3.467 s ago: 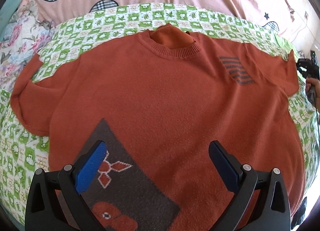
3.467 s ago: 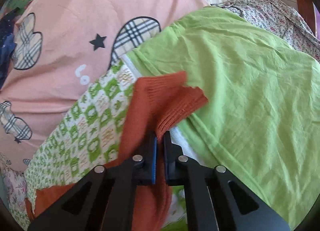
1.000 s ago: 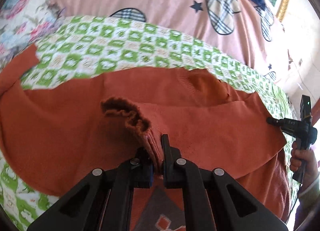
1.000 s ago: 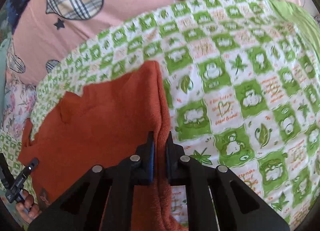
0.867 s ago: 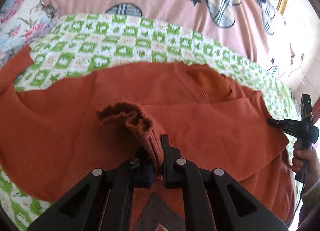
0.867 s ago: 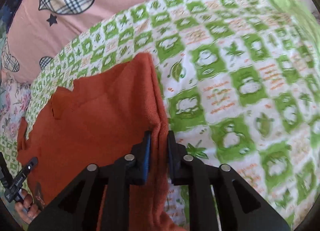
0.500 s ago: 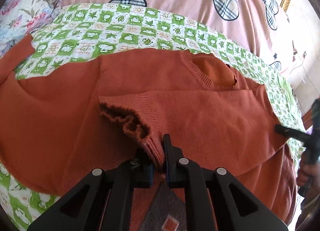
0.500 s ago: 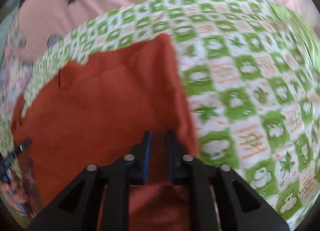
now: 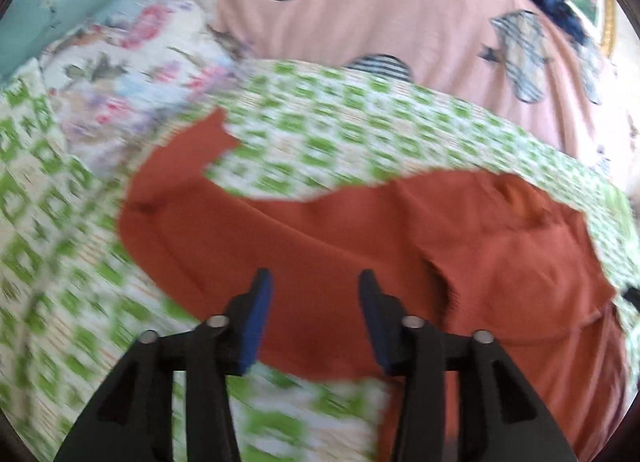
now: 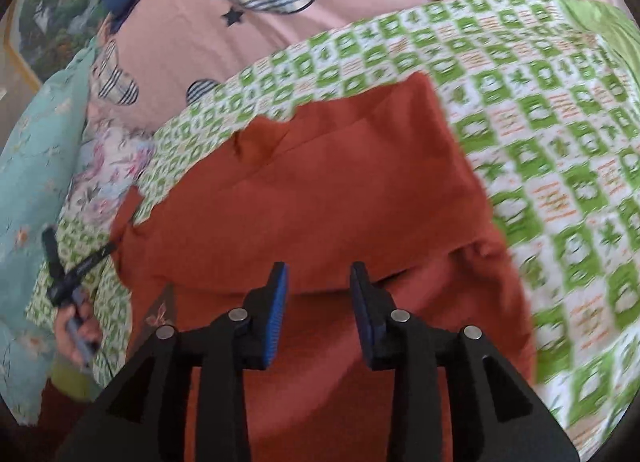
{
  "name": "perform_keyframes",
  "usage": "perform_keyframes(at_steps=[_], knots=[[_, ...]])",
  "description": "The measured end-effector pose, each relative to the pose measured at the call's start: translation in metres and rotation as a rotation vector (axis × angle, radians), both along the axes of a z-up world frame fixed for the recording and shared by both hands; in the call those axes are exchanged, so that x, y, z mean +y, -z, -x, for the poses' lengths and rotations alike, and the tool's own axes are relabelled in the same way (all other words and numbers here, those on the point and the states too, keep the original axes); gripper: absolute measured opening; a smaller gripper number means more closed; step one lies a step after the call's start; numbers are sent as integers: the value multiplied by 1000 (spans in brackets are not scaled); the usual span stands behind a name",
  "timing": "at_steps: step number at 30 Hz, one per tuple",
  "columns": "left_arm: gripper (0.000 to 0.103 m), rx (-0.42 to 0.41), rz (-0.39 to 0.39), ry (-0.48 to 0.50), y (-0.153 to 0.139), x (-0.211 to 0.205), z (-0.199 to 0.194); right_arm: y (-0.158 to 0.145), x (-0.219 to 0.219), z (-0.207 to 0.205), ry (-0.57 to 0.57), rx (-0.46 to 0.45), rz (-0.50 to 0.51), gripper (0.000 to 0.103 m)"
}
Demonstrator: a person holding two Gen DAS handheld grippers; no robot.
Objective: Fold small clothes
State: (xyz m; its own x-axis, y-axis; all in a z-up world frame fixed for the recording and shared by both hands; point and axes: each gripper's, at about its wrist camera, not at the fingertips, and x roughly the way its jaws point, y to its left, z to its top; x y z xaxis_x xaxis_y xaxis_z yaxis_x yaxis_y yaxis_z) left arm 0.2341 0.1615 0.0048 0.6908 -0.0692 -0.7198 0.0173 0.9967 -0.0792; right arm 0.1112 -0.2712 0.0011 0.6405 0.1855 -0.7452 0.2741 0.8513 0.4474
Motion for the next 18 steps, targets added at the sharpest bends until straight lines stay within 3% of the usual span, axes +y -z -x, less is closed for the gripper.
perform_keyframes(at_steps=[3,7,13,16,18], knots=[[54,28,-32,-43,1,20,-30,5,20,-2,-48,7,-27,38],[75,37,-138,-106,8,40,-71,13,38,-2,-73,31,-51,39],[83,111,-243,-153,30,60,-135,21,50,-2,-99,71,-59,39],[82,151,-282,-199,42,75,-162,20,51,-1,-106,76,-54,39],[64,178,-255,-202,48,84,-173,20,50,0,-102,79,-41,39]])
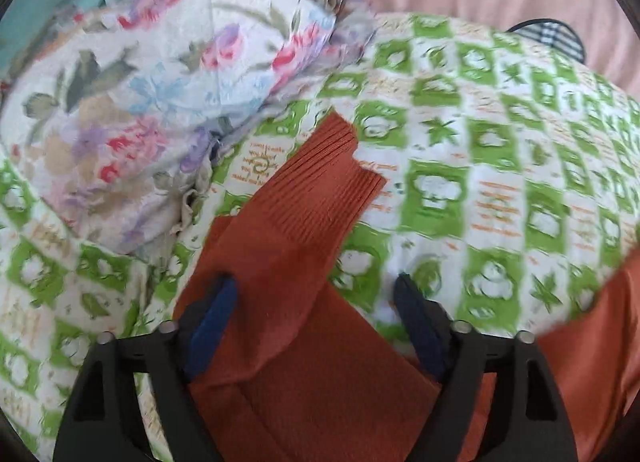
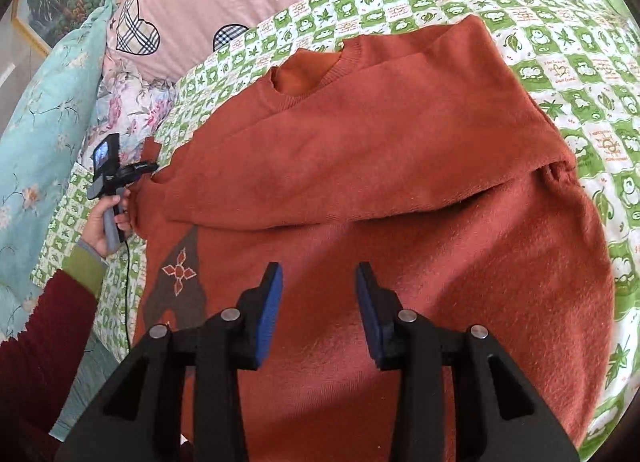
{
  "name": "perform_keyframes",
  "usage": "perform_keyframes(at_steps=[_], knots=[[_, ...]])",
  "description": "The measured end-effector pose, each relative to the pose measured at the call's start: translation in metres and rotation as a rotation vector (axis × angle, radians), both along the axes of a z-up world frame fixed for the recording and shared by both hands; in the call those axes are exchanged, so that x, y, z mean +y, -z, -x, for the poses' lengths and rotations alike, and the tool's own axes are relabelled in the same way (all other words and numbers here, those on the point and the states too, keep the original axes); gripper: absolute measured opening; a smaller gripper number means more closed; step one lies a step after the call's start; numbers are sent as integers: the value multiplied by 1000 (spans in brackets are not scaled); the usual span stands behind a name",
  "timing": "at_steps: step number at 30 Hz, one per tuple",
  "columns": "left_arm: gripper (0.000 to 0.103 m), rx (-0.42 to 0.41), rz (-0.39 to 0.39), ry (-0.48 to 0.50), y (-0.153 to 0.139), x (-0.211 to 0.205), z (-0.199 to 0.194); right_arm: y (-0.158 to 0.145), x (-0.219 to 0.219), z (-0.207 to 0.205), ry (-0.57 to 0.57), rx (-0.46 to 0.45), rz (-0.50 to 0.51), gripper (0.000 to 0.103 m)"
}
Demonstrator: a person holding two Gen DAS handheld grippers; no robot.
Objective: Fold small clothes
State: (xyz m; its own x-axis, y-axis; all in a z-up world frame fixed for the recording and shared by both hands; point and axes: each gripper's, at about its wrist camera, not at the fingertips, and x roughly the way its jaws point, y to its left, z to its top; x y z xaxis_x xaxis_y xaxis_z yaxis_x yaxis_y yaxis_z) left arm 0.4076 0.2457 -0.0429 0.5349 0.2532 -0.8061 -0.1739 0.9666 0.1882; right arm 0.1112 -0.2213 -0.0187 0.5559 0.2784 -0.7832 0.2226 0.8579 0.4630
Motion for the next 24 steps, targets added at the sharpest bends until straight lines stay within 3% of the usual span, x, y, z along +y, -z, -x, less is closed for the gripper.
perform_keyframes(at_steps=[2,4,9,12,18,24], knots=[[18,-3,47,0,-1,8,-3,-1,0,0,-1,-5,0,39],[6,-32,112,1,-9,17,-2,-3,2,-2,-8,-13,4,39],[5,-141,215,19,-39,21,31,-9,8,-2,-26,-46,-3,39],[4,-192,272,77,-59,-1,60,-9,11,0,-27,-53,-11,39],[4,-285,398,284,-98,-102,124,-10,7,10,-11,-67,-32,39],[4,-314,523,478,-109,-213,159,-7,-17,25,72,-65,-44,39]])
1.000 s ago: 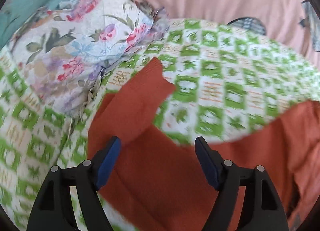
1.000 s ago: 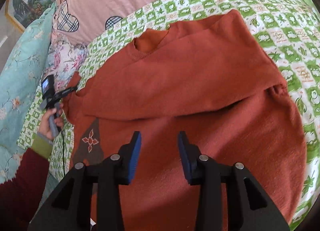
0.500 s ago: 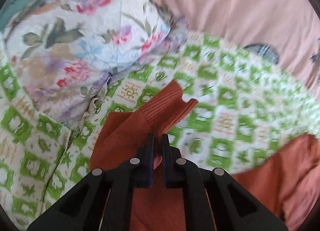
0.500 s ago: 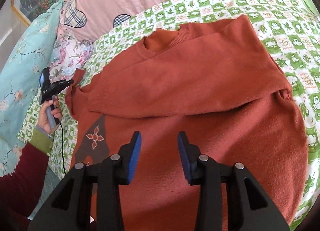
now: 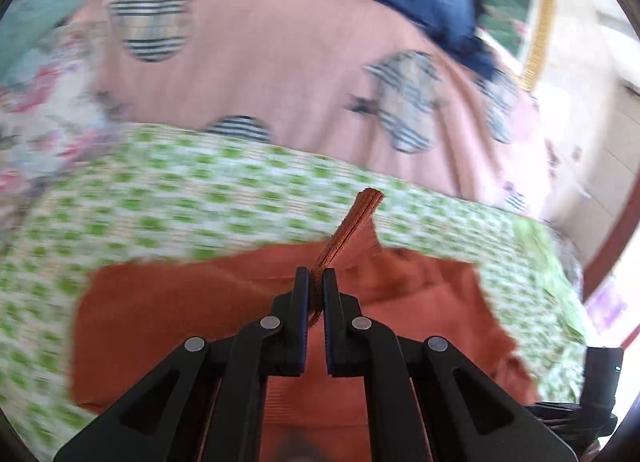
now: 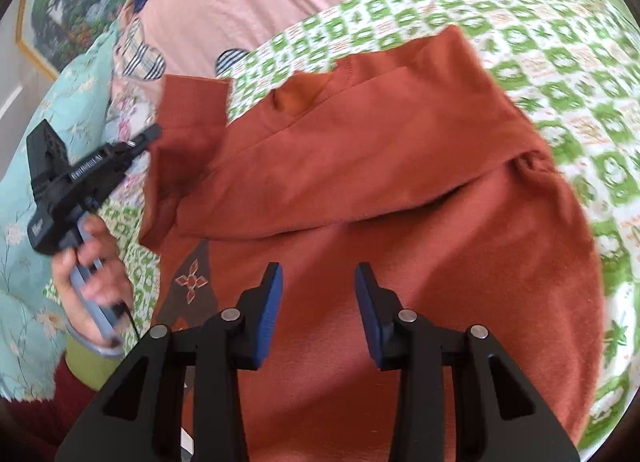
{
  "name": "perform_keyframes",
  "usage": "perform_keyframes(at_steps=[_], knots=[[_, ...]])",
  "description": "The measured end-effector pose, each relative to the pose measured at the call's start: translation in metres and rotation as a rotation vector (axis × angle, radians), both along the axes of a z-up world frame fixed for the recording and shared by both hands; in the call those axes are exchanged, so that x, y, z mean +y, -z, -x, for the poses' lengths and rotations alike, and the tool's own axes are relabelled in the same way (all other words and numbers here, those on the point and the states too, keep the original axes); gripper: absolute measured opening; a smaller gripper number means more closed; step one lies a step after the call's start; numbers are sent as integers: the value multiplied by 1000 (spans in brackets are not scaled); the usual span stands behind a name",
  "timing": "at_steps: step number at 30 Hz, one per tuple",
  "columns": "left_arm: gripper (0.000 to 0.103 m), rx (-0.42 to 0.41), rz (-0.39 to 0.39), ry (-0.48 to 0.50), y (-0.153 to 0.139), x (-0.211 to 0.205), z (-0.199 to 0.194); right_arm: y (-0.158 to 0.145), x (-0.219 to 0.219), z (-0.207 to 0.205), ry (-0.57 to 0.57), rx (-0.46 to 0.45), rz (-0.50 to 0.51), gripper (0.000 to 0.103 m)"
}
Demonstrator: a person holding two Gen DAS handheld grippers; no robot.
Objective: Fold small clothes
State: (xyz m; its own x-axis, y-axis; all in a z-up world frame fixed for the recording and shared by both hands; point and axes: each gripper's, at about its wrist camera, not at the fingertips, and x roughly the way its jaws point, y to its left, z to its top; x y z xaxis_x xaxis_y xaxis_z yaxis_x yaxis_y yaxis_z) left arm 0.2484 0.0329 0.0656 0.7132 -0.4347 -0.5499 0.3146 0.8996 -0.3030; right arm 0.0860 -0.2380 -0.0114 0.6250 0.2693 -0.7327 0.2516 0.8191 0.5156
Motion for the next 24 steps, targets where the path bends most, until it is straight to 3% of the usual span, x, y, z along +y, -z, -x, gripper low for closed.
perform_keyframes(at_steps=[2,6,10,12,16,20,24], knots=[[4,36,8,72,14,-40,1,0,-8,4,28,3,5,39],[5,122,-67,158,61,-107,-2,-2,-19,7,64,3,13,39],[7,199,-131,179,97,-127,-2,-1,-23,0,76,0,-2,39],[18,229,-122,183,104,-122,2,1,-23,-11,79,-1,-25,47],[59,211,-118,167,94,-97,28,9,-19,-38,90,-2,-84,54],[65,168,-139,96,81,-51,64,18,-8,-72,74,-2,-95,54],[69,203,-143,-129,83,25,79,36,0,-107,84,33,-72,54]])
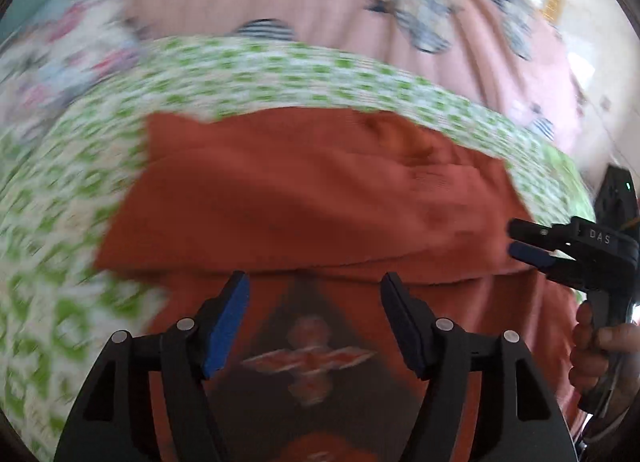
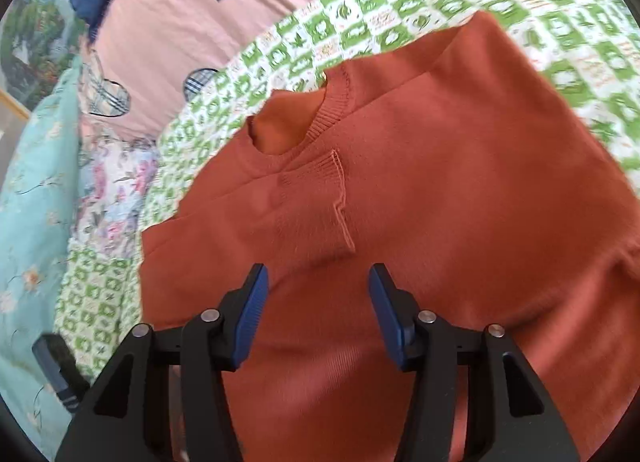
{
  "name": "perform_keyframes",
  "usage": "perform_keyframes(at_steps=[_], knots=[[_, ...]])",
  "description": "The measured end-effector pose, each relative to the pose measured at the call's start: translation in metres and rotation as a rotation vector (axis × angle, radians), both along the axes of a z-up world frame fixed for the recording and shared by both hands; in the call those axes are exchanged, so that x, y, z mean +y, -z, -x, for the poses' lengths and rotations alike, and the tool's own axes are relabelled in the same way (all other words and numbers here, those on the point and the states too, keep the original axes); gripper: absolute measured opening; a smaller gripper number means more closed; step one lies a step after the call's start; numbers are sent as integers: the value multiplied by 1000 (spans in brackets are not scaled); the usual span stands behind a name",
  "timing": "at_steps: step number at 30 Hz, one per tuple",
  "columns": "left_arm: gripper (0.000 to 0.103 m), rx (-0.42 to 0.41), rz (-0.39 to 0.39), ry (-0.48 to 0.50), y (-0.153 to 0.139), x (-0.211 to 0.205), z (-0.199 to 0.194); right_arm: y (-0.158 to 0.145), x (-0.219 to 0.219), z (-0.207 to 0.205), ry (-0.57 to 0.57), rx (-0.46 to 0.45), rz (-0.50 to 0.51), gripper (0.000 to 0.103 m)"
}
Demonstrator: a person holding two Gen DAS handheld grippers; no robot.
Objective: Fold small clothes
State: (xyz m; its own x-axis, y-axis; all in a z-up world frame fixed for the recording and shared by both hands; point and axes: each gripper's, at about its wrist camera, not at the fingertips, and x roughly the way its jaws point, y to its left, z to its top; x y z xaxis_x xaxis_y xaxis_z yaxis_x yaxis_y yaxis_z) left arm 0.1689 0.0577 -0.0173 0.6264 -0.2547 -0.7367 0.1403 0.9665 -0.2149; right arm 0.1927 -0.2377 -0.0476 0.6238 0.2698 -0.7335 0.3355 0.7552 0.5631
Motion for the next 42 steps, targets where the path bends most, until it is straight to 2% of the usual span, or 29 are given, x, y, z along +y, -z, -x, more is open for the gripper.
perform_keyframes(at_steps=[1,2,3,4,5,7,9,12,14,16,19,21,23,25,28,30,32,34,36,37,40,42], knots=[[69,13,19,-65,4,23,1,6,1,-8,9,13,2,54],[68,26,31,-124,9,44,1,12,3,-18,15,20,-2,48],[68,41,32,-159,13,57,0,15,5,-24,5,16,-7,24],[67,64,36,-190,18,70,-3,15,9,-33,-14,7,-12,8],[67,83,49,-210,23,81,-6,15,12,-38,-31,4,-22,7],[67,100,60,-211,28,88,-10,-6,15,-45,-46,-50,-7,7],[67,113,29,-216,32,85,-17,-45,10,-40,-46,-160,29,7],[66,108,-3,-205,34,74,-28,-99,-20,-15,9,-301,42,7],[61,108,-16,-197,35,66,-37,-116,-48,4,71,-330,97,7],[59,106,-29,-202,33,60,-44,-107,-72,13,102,-276,136,7],[58,111,-28,-223,36,60,-53,-57,-96,23,132,-136,105,7],[56,105,-2,-253,36,66,-52,-31,-96,24,124,-77,101,7],[55,87,31,-283,33,72,-48,-16,-93,22,107,-58,82,7],[55,67,61,-313,30,79,-43,-15,-87,22,92,-84,75,7],[55,72,127,-337,31,91,-41,-25,-79,27,69,-174,106,7],[55,101,182,-338,37,99,-42,-20,-79,27,70,-125,163,7],[55,123,220,-330,40,104,-42,-7,-79,25,63,-49,169,9],[56,143,205,-292,36,102,-41,3,-80,28,57,7,165,10],[55,155,170,-246,31,99,-35,2,-81,37,73,7,186,16],[53,154,163,-220,28,99,-30,-4,-80,45,97,2,230,16],[53,100,150,-119,5,98,-4,-25,-78,61,169,-42,317,17],[53,40,144,-65,-15,94,6,-38,-71,64,164,-105,319,17]])
